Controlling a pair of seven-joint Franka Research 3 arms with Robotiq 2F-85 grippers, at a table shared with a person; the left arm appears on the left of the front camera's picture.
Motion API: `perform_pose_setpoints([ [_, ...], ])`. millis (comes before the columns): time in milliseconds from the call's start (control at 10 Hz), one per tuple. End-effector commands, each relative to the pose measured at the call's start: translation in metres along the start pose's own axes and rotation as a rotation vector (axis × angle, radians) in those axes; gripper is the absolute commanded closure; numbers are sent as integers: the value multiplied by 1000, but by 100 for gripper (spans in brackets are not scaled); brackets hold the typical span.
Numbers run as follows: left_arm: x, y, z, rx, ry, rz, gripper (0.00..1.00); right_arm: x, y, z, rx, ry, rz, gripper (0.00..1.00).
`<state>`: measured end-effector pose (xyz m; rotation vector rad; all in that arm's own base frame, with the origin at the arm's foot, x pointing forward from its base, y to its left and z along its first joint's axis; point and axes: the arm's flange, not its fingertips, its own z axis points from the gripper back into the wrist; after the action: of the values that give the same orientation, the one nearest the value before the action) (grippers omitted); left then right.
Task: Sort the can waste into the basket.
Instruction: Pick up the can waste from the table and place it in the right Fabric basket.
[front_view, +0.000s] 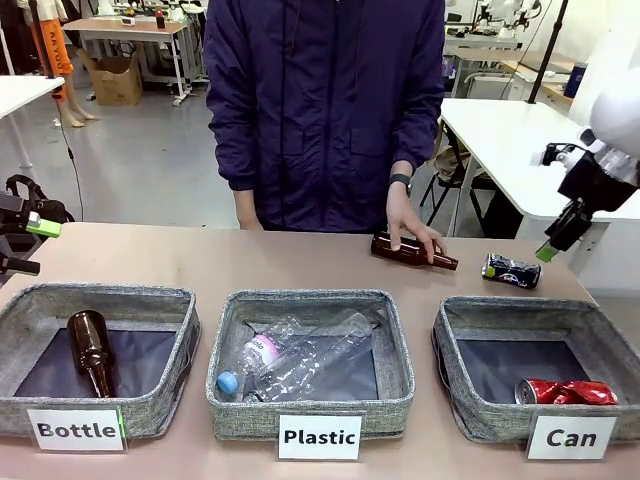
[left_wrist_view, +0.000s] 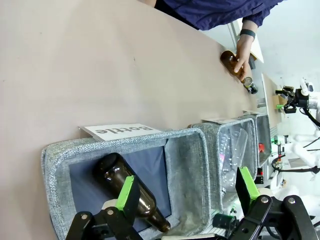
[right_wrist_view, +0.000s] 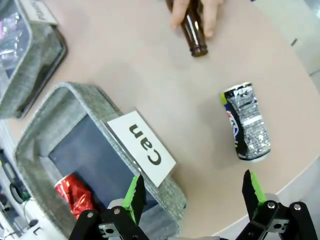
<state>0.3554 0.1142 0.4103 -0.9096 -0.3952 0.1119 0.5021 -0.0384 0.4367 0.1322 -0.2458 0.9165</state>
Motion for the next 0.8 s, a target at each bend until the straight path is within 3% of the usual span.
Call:
perform_pose_setpoints([
  [0,-1,1,3,-4,7,-1,0,-3,-1,-1,3,1,-7,0],
  [100,-1,1,3,-4,7,-1,0,-14,0,4,86,-33,23,0],
  [300,-1,1,3,-4,7,-1,0,-49,3,26,98,-140,9,0],
  [700,-1,1,3,-4,7,-1,0,-68,4,25,104,-181,27,0],
])
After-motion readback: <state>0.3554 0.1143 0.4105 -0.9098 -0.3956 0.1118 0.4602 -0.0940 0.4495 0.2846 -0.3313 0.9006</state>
